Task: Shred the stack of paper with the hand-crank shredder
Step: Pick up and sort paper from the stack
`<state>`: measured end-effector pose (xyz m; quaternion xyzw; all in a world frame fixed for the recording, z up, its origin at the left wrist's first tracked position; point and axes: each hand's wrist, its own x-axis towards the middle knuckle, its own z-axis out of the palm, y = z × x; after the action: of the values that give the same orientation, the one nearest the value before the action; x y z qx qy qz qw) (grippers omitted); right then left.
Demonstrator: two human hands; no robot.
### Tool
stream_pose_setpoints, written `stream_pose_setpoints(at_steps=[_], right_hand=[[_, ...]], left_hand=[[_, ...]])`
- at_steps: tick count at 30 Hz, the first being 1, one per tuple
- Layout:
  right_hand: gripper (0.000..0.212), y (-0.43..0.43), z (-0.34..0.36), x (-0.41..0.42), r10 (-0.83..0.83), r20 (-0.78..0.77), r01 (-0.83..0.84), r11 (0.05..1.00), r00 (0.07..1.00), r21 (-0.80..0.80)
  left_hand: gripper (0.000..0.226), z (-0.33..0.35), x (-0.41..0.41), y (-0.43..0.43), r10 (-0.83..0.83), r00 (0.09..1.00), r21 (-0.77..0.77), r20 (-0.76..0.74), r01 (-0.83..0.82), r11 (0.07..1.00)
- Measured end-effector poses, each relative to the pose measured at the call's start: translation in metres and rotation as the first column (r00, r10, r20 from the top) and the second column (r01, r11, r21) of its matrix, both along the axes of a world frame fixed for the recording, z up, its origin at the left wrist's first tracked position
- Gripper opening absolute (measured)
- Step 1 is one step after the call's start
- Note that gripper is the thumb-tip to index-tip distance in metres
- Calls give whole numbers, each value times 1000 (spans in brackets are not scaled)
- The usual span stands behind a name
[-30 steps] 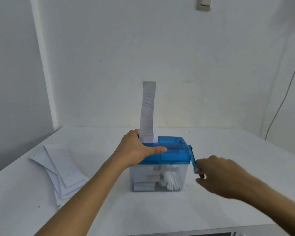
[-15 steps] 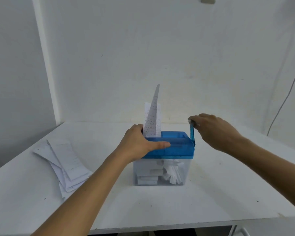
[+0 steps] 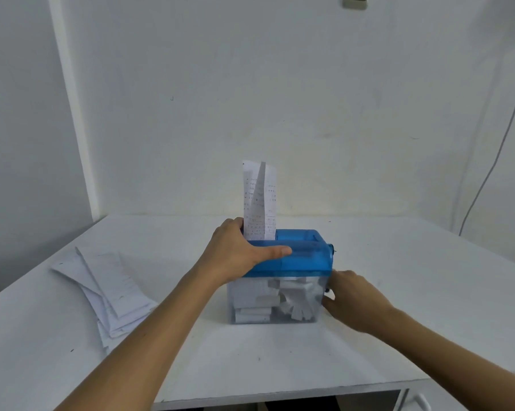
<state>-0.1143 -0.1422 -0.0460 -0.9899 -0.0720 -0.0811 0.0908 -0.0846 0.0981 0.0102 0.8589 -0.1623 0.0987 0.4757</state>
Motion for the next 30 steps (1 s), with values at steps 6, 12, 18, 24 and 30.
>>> stream_pose_setpoints(at_steps=[6, 12, 18, 24, 30], right_hand=[[20, -6, 54, -45, -41, -88, 18, 971, 995, -240], [20, -16, 131, -40, 26, 145, -23, 1000, 989, -18], [19, -18, 119, 14, 32, 355, -36, 999, 934, 4], [21, -16, 49, 40, 54, 284, -35, 997, 957, -71], [38, -1, -6, 15, 2, 101, -2, 1000, 995, 8]], left_hand=[[103, 0, 3, 2, -10, 1000, -16, -23, 10, 1000], [96, 3, 2, 1, -15, 999, 4, -44, 15, 1000], [100, 1, 1, 2, -3, 999, 14, -38, 4, 1000], [97, -1, 1, 2, -14, 999, -6, -37, 14, 1000], [100, -1, 2, 2, 0, 1000, -4, -30, 0, 1000]])
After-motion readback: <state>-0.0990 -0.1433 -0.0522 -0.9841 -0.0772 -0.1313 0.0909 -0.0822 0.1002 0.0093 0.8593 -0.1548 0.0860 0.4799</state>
